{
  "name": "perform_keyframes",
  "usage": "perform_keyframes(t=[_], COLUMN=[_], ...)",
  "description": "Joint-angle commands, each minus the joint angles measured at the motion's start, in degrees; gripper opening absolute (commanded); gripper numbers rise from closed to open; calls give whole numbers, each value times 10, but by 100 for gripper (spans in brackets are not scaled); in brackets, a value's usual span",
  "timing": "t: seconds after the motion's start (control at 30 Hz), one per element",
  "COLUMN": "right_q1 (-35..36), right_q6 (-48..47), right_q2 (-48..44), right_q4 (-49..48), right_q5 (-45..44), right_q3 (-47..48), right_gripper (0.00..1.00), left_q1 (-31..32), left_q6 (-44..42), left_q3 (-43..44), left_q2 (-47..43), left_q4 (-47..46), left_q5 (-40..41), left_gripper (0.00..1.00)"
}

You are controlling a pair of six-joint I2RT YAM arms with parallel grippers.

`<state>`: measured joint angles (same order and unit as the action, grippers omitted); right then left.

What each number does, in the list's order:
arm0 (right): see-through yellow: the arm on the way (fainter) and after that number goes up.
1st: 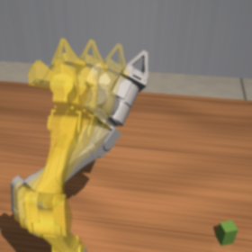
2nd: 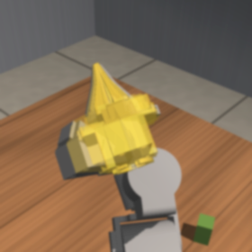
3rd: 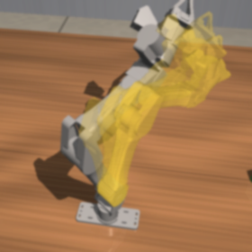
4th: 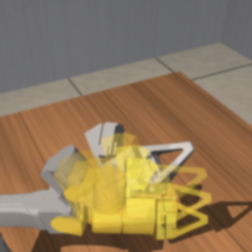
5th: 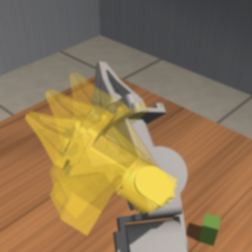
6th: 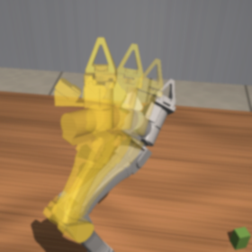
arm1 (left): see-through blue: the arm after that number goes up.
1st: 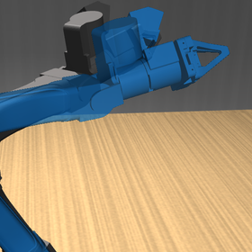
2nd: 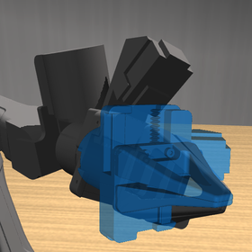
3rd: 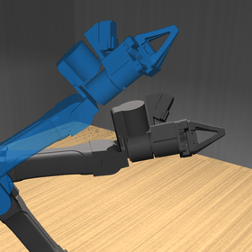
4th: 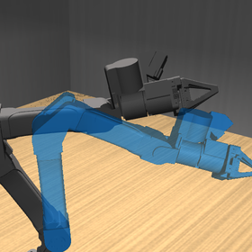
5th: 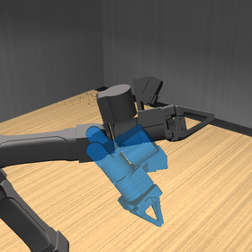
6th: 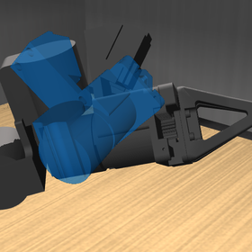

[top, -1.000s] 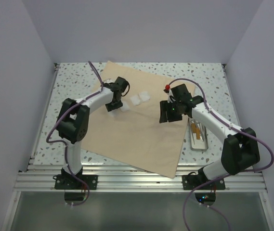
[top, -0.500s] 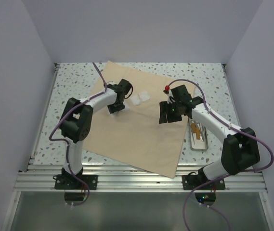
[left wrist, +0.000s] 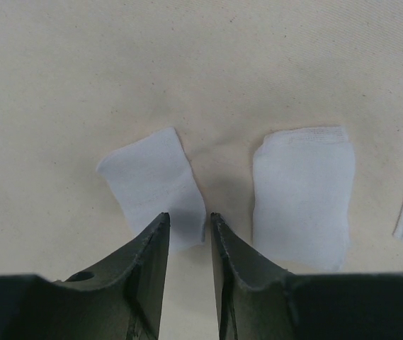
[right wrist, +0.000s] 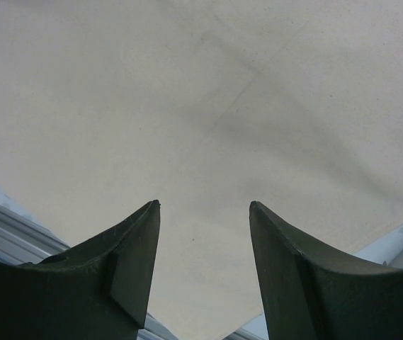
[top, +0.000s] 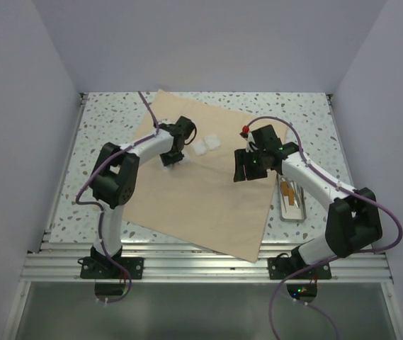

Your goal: Prepare the surgical pack

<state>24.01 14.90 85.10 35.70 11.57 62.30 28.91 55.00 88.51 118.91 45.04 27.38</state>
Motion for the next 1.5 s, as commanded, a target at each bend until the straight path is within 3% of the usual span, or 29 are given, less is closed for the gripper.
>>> perform_keyframes(t=[0.0, 0.3, 0.4, 0.5, 0.67, 0.87, 1.13, 1.47], right_q1=[2, 2, 2, 2, 2, 2, 2, 2], right_q6=[-10, -11, -12, -12, -13, -12, -13, -13], right_q2=[-13, -9, -9, -10, -10, -10, -13, -11], right_q4=[-14, -14, -14, -15, -14, -18, -18, -19], right_q5=[11, 15, 16, 16, 17, 20, 19, 20], right_q3=[-3, -1, -1, -1, 0, -3, -4, -5], right_gripper=[57, 58, 58, 58, 58, 59, 59, 59], left_q1=[-1, 0, -1, 3, 32, 52, 53, 62], left_q6=[5, -4, -9, -14, -2, 1, -2, -13], left_q3=[17, 18, 16, 17, 43, 57, 90, 126], left_q2=[5, 10, 10, 10, 1, -11, 2, 11], left_q4=[3, 2, 1, 6, 45, 48, 60, 92], left_q5=[18, 24, 30, 36, 92, 103, 113, 181], left_gripper=[33, 23, 16, 0, 0, 0, 0, 0])
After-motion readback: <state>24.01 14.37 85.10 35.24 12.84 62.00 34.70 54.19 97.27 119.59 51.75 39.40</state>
